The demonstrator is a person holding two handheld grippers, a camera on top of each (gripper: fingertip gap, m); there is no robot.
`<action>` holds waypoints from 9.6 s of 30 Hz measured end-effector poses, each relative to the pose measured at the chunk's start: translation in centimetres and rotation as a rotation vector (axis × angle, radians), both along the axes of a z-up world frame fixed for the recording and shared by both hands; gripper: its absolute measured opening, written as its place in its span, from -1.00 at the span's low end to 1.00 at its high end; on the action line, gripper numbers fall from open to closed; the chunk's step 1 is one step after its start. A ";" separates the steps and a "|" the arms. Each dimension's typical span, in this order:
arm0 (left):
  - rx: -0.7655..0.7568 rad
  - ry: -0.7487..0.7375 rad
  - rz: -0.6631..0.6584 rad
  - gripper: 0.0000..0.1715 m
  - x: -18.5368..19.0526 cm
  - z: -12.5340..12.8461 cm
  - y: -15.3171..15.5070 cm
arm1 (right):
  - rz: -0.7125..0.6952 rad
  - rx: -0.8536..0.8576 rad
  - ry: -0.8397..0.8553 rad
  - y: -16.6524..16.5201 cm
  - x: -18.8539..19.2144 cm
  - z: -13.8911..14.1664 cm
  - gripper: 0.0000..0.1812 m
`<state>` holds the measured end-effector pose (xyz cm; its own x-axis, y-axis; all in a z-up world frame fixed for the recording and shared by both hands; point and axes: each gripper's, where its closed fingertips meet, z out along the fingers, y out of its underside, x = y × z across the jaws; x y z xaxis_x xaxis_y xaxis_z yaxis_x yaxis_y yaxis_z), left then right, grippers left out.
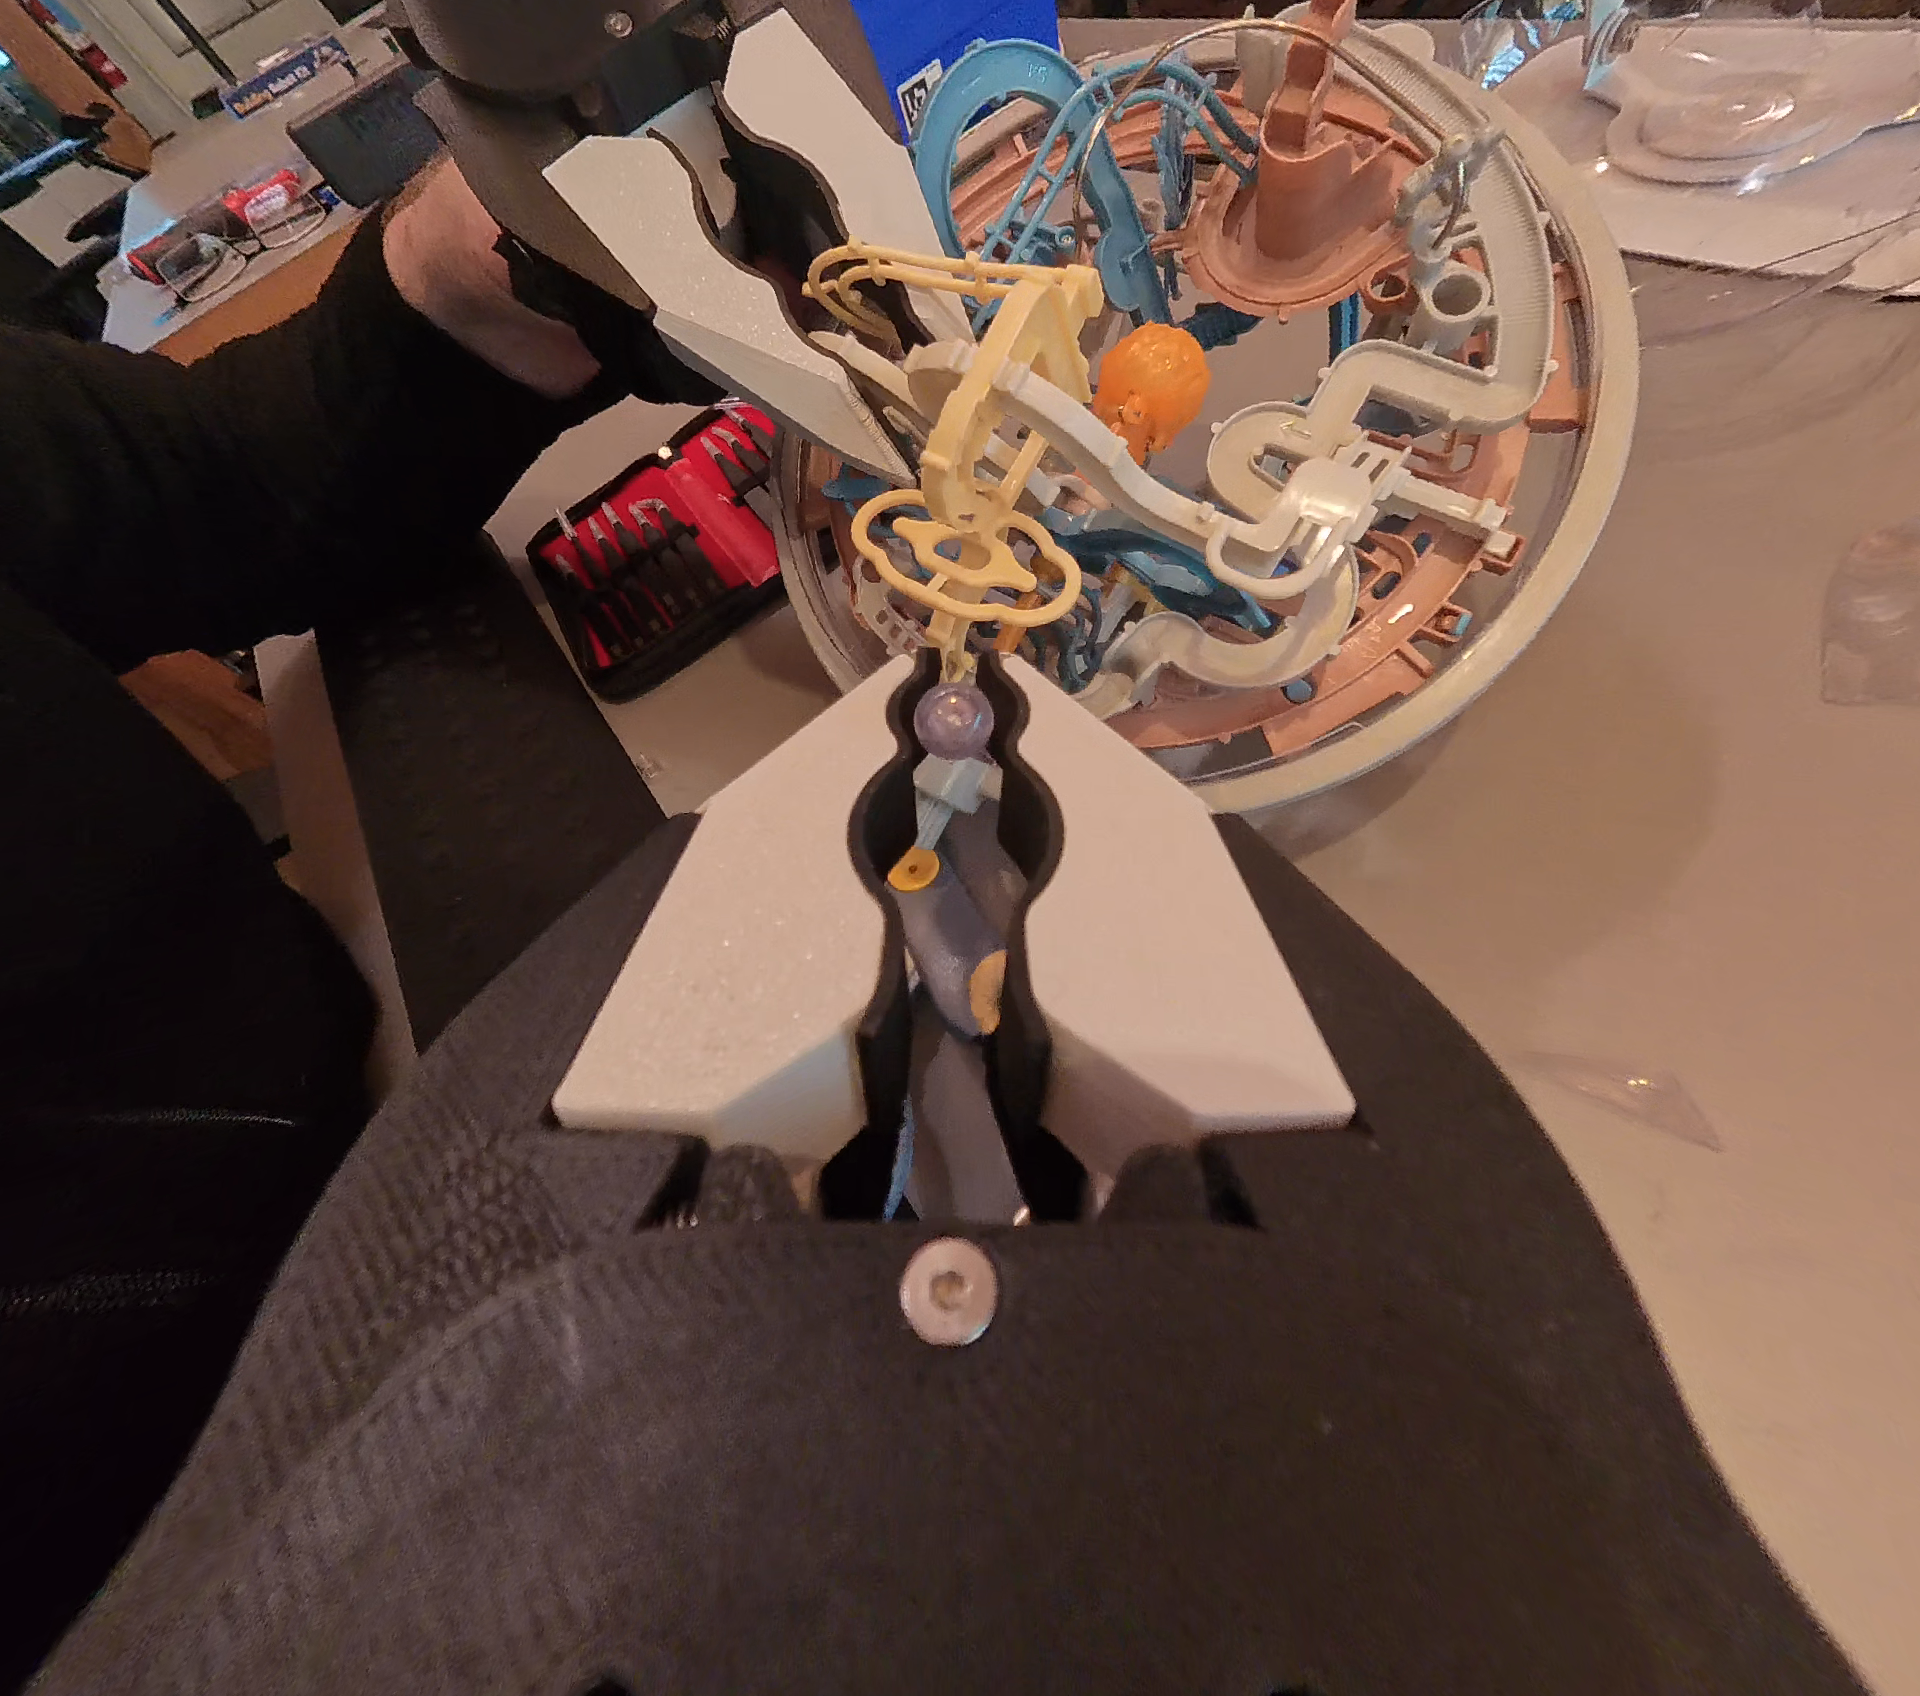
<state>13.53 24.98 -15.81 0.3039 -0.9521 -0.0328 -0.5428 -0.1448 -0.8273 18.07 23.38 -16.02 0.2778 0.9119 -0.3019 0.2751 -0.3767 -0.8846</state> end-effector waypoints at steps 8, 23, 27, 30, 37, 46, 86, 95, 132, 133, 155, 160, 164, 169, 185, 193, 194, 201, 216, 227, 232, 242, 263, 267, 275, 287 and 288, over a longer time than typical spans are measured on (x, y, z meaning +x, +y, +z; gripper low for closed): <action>-0.005 -0.030 0.005 -0.82 -0.2 0.1 0.2 | -0.002 0.042 -0.047 0.0 -0.3 0.1 -0.92; -0.017 -0.052 0.007 -0.81 -0.4 0.2 0.3 | 0.017 0.100 -0.184 0.2 -1.1 0.0 -0.92; -0.018 -0.056 0.007 -0.82 -0.4 0.2 0.4 | 0.048 0.138 -0.259 0.0 -1.3 0.0 -0.92; -0.019 -0.059 0.005 -0.81 -0.4 0.2 0.4 | 0.076 0.167 -0.303 0.0 -1.5 0.0 -0.92; -0.021 -0.067 0.000 -0.81 -0.5 0.2 0.4 | 0.103 0.150 -0.330 0.1 -1.6 0.0 -0.92; -0.011 -0.068 -0.009 -0.83 -0.3 0.2 0.3 | 0.153 0.268 -0.372 -0.5 -1.8 -0.2 -0.92; -0.041 -0.136 -0.014 -0.84 -0.5 0.3 1.0 | 0.306 0.384 -0.437 -0.4 -0.7 0.8 -0.65; -0.038 -0.134 0.009 -0.84 -0.3 0.3 1.2 | -0.001 0.227 -0.390 -1.5 0.0 1.7 -0.67; -0.029 -0.138 0.009 -0.84 -0.1 0.3 1.2 | 0.452 0.522 -0.642 -0.3 -0.7 0.3 -0.65; -0.031 -0.140 0.010 -0.84 -0.1 0.3 1.2 | 0.415 0.493 -0.619 -0.4 -0.6 0.4 -0.66; -0.030 -0.143 0.027 -0.84 0.1 0.2 1.2 | -0.054 0.351 -0.493 -0.1 0.3 0.0 -0.92; -0.031 -0.143 0.028 -0.84 0.1 0.2 1.3 | 0.073 0.355 -0.555 0.2 0.2 0.1 -0.92; -0.026 -0.142 0.035 -0.84 0.0 0.2 1.5 | 0.082 0.274 -0.540 0.7 0.1 0.0 -0.92; 0.011 -0.118 0.027 -0.86 0.1 0.1 1.3 | 0.116 0.240 -0.497 0.7 0.0 -0.6 -0.92; -0.016 -0.171 0.010 -0.88 0.1 0.2 1.5 | 0.573 0.676 -0.615 -0.5 -0.5 -0.9 -0.92; -0.035 -0.184 0.012 -0.88 0.0 0.3 1.7 | 0.621 0.772 -0.637 -0.6 -0.5 -0.8 -0.91; -0.033 -0.185 0.017 -0.88 0.0 0.3 1.8 | 0.610 0.748 -0.638 -0.5 -0.5 -0.7 -0.91; -0.038 -0.211 0.052 -0.88 -0.6 0.4 2.4 | 0.306 0.449 -0.528 0.7 -0.7 0.1 -0.91; 0.063 -0.145 0.077 -0.89 0.8 0.1 1.4 | 0.002 0.308 -0.398 0.1 0.4 -0.9 -0.92; -0.036 -0.104 0.000 -0.89 0.7 0.2 2.5 | 0.412 0.608 -0.567 0.3 -0.4 -1.1 -0.92; -0.103 -0.034 -0.110 -0.89 1.5 0.2 3.1 | 0.576 0.675 -0.577 0.2 -0.5 -1.2 -0.92; -0.136 0.086 -0.347 -0.87 3.1 -0.3 4.0 | 0.646 0.749 -0.555 1.1 -0.1 -2.2 -0.92; -0.067 0.063 -0.424 -0.28 3.6 0.2 3.8 | 0.780 0.945 -0.742 2.7 0.8 -3.4 -0.92; -0.049 0.071 -0.401 -0.15 3.2 0.1 3.4 | 0.765 0.933 -0.728 3.0 0.5 -3.5 -0.92; 0.088 0.180 -0.316 -0.16 2.6 -0.8 3.8 | 0.552 0.818 -0.599 3.7 0.3 -3.9 -0.92; 0.358 0.356 -0.147 -0.21 0.2 -0.5 4.7 | 0.459 0.737 -0.493 3.4 -0.7 -3.9 -0.92; 0.359 0.378 -0.144 -0.21 -0.2 -0.8 4.6 | 0.437 0.719 -0.473 3.5 -0.8 -3.7 -0.92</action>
